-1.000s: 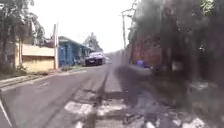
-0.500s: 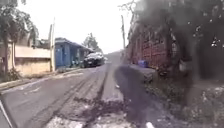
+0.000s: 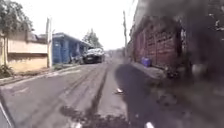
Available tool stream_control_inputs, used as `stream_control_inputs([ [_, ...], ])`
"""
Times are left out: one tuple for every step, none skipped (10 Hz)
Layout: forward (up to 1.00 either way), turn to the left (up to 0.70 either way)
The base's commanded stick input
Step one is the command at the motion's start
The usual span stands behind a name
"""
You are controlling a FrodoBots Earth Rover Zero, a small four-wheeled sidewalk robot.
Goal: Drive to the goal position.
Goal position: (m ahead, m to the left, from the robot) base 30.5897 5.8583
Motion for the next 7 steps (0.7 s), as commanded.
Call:
stream_control_inputs([
  [1.00, 0.00],
  [1.00, 0.00],
  [1.00, 0.00],
  [1.00, 0.00],
  [1.00, 0.00],
  [1.00, 0.00],
  [1.00, 0.00],
])
